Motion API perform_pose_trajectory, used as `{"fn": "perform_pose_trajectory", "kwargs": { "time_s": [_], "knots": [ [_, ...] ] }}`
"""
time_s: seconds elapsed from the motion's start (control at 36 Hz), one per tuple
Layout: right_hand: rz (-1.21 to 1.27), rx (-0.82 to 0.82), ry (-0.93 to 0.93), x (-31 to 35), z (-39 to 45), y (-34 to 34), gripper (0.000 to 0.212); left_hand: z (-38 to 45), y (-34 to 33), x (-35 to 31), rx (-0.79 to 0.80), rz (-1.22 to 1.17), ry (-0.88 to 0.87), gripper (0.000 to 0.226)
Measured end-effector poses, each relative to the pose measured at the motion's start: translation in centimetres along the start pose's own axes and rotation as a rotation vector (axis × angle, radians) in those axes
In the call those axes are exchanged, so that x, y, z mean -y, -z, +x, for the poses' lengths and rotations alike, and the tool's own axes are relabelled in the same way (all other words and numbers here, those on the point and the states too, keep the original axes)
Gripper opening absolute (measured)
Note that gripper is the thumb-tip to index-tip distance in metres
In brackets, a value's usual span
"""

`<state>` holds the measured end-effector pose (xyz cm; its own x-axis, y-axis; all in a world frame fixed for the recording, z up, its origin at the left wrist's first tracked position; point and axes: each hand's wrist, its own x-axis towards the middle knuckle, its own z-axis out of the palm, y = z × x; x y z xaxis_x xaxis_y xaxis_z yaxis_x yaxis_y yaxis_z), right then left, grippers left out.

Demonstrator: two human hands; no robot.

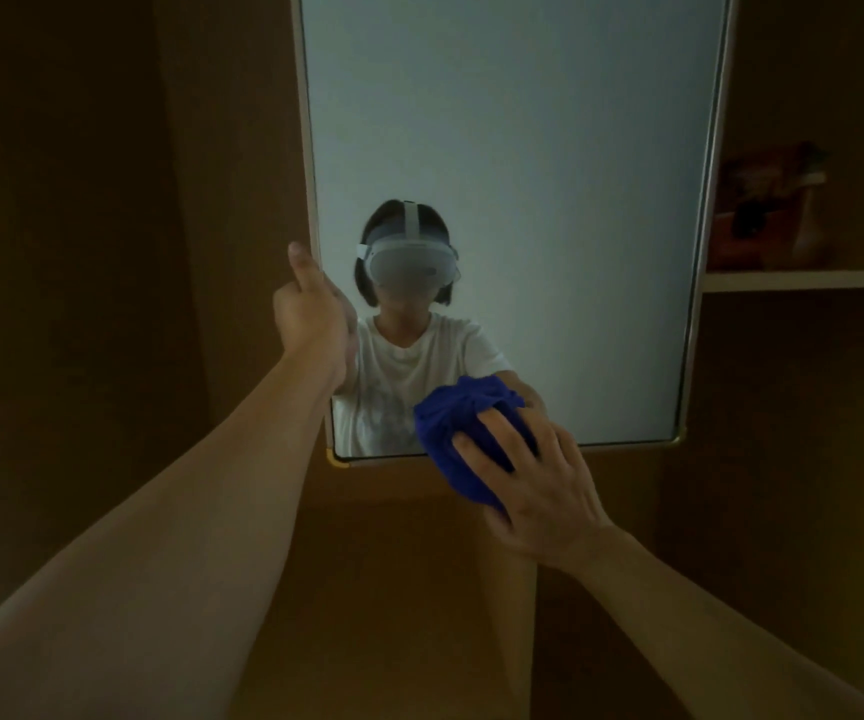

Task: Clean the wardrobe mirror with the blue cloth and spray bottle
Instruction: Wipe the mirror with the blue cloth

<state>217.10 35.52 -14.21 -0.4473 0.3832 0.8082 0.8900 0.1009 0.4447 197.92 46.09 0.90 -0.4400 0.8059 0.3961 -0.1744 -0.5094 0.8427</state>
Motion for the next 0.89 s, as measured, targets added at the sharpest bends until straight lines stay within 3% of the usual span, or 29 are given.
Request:
{"fn": "perform_pose_trajectory", "kwargs": {
  "time_s": [0.28,0.42,0.53,0.89],
  "knots": [
    [0.061,0.016,-0.259,-2.9,-2.7,1.5,0.068,-0.1,0.0,-0.1,-0.003,0.038,0.019,0.049],
    [0.053,0.030,-0.462,-4.0,-5.6,1.3,0.090,-0.4,-0.1,-0.2,0.011,0.065,0.023,0.045],
    [0.074,0.034,-0.684,-5.5,-6.7,2.1,0.090,-0.7,-0.2,-0.1,-0.008,0.095,0.003,0.044],
    [0.086,-0.119,-0.732,-9.7,1.7,3.9,0.087,-1.2,0.6,-0.3,-0.011,0.046,-0.039,0.049]
  ]
}}
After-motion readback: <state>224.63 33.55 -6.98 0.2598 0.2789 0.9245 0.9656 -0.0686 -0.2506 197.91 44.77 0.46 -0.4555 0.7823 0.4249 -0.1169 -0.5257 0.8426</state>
